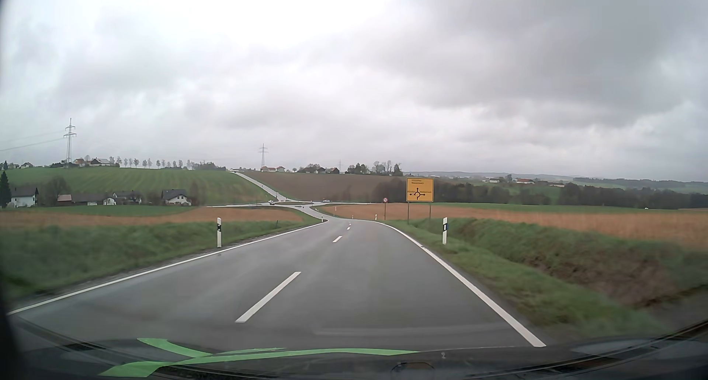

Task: Follow the waypoints while adhering to traffic rules and regulations

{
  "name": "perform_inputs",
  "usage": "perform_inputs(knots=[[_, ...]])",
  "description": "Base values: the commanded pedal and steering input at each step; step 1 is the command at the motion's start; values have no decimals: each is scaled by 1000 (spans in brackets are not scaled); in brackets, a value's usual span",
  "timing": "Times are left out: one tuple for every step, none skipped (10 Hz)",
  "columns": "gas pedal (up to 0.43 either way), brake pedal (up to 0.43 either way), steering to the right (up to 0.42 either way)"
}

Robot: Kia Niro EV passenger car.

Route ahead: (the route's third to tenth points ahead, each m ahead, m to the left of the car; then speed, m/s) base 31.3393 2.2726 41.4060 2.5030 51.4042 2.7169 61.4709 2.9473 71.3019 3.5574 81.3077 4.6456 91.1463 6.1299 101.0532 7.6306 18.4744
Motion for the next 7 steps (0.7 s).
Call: perform_inputs(knots=[[0, 18, -8], [0, 24, -6], [0, 30, -5], [0, 37, -5], [0, 43, -5], [0, 43, -5], [0, 43, -5]])
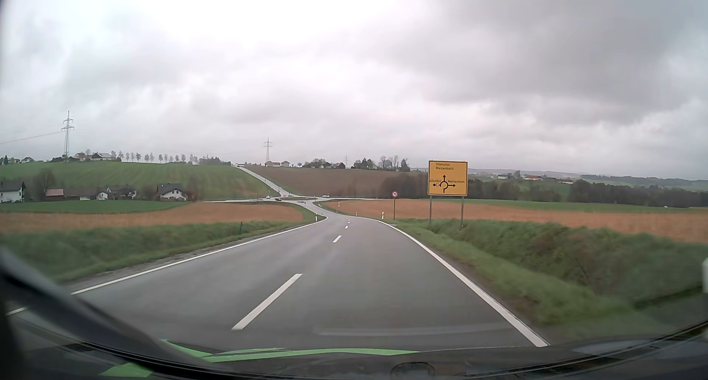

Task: Follow the waypoints while adhering to traffic rules and regulations

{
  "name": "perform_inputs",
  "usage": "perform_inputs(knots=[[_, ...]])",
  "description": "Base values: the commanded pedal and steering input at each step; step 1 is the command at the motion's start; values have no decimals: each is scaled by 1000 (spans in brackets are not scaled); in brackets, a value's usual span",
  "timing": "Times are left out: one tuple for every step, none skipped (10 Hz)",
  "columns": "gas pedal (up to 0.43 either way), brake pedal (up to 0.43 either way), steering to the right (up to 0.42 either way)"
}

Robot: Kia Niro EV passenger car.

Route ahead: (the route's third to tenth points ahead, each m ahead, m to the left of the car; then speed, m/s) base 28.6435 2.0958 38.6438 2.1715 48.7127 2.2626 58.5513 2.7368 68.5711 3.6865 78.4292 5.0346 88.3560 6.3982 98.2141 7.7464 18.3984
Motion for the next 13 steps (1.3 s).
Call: perform_inputs(knots=[[0, 43, -5], [0, 24, -6], [0, 12, -5], [0, 18, -5], [0, 24, -5], [0, 24, -6], [0, 24, -5], [0, 0, -6], [0, 0, -6], [0, 0, -6], [0, 0, -6], [0, 0, -6], [0, 0, -6]])
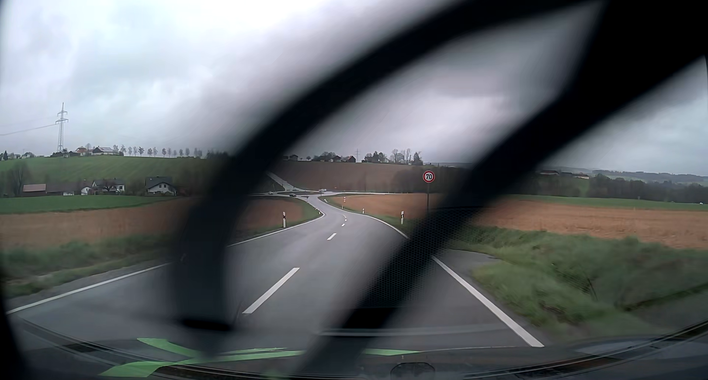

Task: Follow the waypoints while adhering to traffic rules and regulations

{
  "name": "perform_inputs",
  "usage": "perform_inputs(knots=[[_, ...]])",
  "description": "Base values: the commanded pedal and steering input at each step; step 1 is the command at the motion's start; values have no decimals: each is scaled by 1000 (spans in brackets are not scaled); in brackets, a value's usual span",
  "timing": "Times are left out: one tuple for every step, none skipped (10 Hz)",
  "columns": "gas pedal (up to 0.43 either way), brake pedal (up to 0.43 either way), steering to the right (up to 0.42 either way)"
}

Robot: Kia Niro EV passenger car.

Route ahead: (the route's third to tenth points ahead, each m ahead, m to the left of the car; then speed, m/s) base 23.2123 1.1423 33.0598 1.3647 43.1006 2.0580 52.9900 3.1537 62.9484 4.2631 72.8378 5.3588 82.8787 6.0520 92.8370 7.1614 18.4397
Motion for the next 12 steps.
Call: perform_inputs(knots=[[0, 0, -6], [0, 0, -6], [0, 0, -7], [0, 0, -7], [8, 0, -7], [8, 0, -7], [20, 0, -7], [20, 0, -7], [20, 0, -7], [28, 0, -7], [28, 0, -8], [39, 0, -8]])
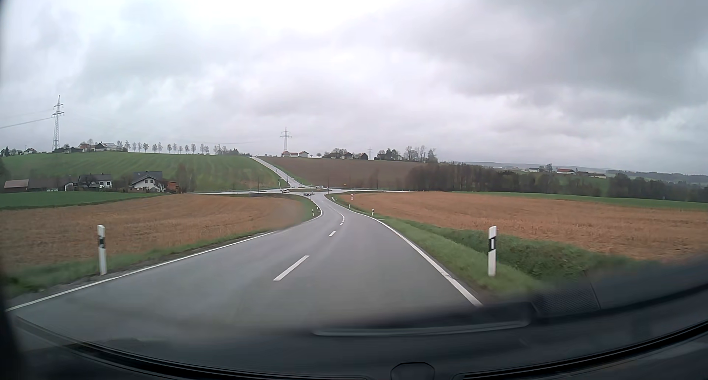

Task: Follow the waypoints while adhering to traffic rules and regulations

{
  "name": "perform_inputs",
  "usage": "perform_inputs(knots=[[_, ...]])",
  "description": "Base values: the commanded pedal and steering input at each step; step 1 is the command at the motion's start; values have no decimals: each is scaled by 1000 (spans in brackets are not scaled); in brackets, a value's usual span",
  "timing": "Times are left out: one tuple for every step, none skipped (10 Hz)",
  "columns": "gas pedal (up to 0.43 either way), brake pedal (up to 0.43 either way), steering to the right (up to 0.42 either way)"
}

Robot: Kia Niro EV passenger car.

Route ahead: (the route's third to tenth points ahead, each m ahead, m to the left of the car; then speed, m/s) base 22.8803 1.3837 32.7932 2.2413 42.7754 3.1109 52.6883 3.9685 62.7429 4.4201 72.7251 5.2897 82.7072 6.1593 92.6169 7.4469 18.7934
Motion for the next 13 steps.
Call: perform_inputs(knots=[[39, 0, -8], [47, 0, -8], [47, 0, -8], [0, 0, -8], [0, 0, -8], [0, 0, -8], [0, 0, -8], [0, 0, -8], [0, 0, -9], [0, 0, -9], [0, 0, -9], [0, 0, -9], [0, 0, -10]])
